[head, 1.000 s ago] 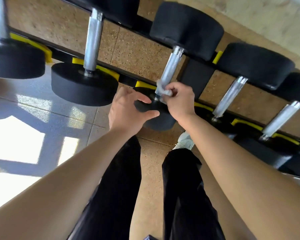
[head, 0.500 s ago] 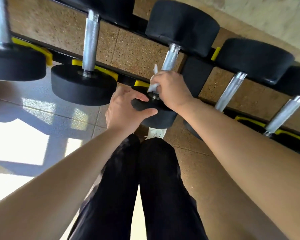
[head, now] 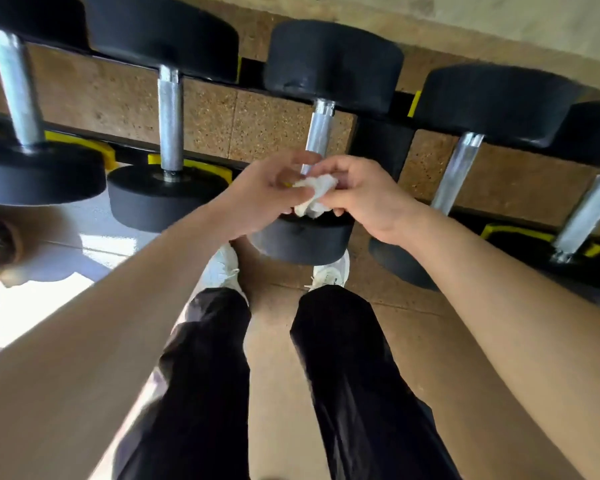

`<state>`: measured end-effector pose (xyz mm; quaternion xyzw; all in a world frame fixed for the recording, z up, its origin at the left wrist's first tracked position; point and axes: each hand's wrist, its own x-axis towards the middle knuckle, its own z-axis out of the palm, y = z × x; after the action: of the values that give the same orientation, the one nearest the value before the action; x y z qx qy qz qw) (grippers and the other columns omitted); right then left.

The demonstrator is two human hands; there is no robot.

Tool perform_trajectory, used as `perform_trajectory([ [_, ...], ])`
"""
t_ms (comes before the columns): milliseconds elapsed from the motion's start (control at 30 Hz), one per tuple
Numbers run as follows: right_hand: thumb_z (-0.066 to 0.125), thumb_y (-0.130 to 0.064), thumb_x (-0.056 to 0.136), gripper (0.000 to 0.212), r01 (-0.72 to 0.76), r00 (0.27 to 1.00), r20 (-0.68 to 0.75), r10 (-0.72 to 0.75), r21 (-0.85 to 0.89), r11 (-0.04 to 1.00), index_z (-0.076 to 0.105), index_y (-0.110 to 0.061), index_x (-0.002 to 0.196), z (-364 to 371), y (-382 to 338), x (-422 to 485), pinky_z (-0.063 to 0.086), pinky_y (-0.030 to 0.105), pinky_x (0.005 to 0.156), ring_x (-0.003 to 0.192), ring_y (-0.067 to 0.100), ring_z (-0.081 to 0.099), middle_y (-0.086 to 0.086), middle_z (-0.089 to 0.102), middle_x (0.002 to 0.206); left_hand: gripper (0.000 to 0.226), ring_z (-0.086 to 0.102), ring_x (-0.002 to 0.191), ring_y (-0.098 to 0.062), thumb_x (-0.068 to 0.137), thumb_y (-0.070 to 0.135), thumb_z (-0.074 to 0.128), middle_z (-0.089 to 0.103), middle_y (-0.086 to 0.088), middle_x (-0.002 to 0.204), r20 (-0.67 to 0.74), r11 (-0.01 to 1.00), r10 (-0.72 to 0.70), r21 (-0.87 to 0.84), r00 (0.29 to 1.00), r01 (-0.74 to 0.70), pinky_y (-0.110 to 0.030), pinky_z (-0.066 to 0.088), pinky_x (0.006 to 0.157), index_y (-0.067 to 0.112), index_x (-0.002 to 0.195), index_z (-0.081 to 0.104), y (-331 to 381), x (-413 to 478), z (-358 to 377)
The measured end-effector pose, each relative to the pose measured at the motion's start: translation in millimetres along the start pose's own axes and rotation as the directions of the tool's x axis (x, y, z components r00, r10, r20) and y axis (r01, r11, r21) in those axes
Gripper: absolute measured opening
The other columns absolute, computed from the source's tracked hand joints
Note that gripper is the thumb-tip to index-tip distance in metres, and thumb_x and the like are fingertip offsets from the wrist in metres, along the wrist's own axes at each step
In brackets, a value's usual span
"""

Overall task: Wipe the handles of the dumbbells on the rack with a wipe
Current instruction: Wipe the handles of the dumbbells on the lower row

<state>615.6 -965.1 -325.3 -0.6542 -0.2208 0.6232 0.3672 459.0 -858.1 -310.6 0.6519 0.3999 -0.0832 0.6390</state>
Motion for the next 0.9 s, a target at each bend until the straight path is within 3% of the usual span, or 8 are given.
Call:
perform_trajectory([
  [133,0.075,0.007,0.076,0.026,0.035,0.978,-0.190,-0.090,-0.275,0.961,0.067,-0.009,0.095,-2,12,11,0.060,0.034,0.061,0.067,0.013,0.062,0.006,0.069,0.086,0.018,0.060,0.072,-0.007,0.089,0.024,0.076,0.066,0.006,0.083,-0.099,0.956,-0.048,0.282,0.994,0.074,-0.018,0.045,0.067,0.023,0.107,0.072,-13,15,-13],
  [300,0.081,-0.011,0.081,0.013,0.062,0.981,-0.116,-0.157,-0.577,0.814,0.078,-0.016,0.093,-3,28,19,0.057,0.024,0.073,0.075,0.006,0.066,-0.004,0.072,0.085,0.011,0.067,0.085,-0.014,0.089,0.018,0.076,0.072,0.001,0.092,-0.132,0.824,-0.003,0.562,0.991,0.078,-0.032,0.058,0.084,0.018,0.099,0.077,-30,25,-28],
  [367,0.079,-0.012,0.083,0.014,0.061,0.985,-0.091,-0.149,-0.621,0.782,0.078,-0.015,0.097,4,27,21,0.057,0.026,0.080,0.081,0.011,0.067,-0.001,0.074,0.092,0.010,0.067,0.089,-0.015,0.091,0.021,0.073,0.074,-0.001,0.098,-0.131,0.780,-0.044,0.615,0.990,0.116,-0.033,0.056,0.085,0.019,0.100,0.077,-34,28,-29],
  [467,0.077,-0.013,0.085,0.015,0.025,0.988,-0.095,-0.122,-0.682,0.731,0.078,-0.015,0.100,4,28,25,0.056,0.030,0.083,0.086,0.015,0.067,0.001,0.073,0.096,0.014,0.065,0.094,-0.015,0.090,0.024,0.074,0.071,0.003,0.097,-0.119,0.812,-0.125,0.559,0.985,0.171,-0.026,0.048,0.082,0.019,0.102,0.077,-32,35,-22],
  [567,0.077,-0.012,0.085,0.014,-0.085,0.989,-0.143,-0.033,-0.742,0.664,0.078,-0.014,0.099,-16,35,28,0.057,0.034,0.083,0.089,0.021,0.067,0.005,0.073,0.098,0.011,0.064,0.087,-0.012,0.087,0.029,0.078,0.069,0.007,0.090,-0.028,0.863,-0.213,0.463,0.977,0.201,-0.021,0.045,0.074,0.021,0.094,0.077,-23,44,-11],
  [633,0.077,-0.012,0.084,0.015,-0.147,0.985,-0.173,0.020,-0.765,0.627,0.078,-0.013,0.099,-25,36,26,0.056,0.034,0.083,0.092,0.024,0.066,0.007,0.072,0.101,0.012,0.062,0.082,-0.010,0.087,0.032,0.078,0.068,0.006,0.085,0.012,0.839,-0.226,0.511,0.974,0.189,-0.021,0.044,0.071,0.020,0.089,0.076,-20,49,-8],
  [833,0.075,-0.017,0.088,0.009,-0.085,0.989,-0.143,-0.029,-0.724,0.684,0.077,-0.017,0.096,3,25,27,0.055,0.035,0.085,0.090,0.020,0.063,0.003,0.068,0.099,0.020,0.056,0.089,-0.018,0.096,0.032,0.067,0.067,0.003,0.108,-0.205,0.637,-0.174,0.722,0.963,0.269,-0.026,0.044,0.075,0.017,0.107,0.073,-30,55,-31],
  [900,0.073,-0.014,0.088,0.008,-0.131,0.984,-0.180,-0.001,-0.718,0.684,0.077,-0.016,0.095,4,27,29,0.056,0.035,0.084,0.090,0.021,0.064,0.004,0.068,0.098,0.019,0.057,0.087,-0.017,0.096,0.033,0.066,0.069,0.002,0.105,-0.192,0.662,-0.140,0.712,0.971,0.236,-0.025,0.044,0.072,0.017,0.105,0.073,-30,57,-34],
])
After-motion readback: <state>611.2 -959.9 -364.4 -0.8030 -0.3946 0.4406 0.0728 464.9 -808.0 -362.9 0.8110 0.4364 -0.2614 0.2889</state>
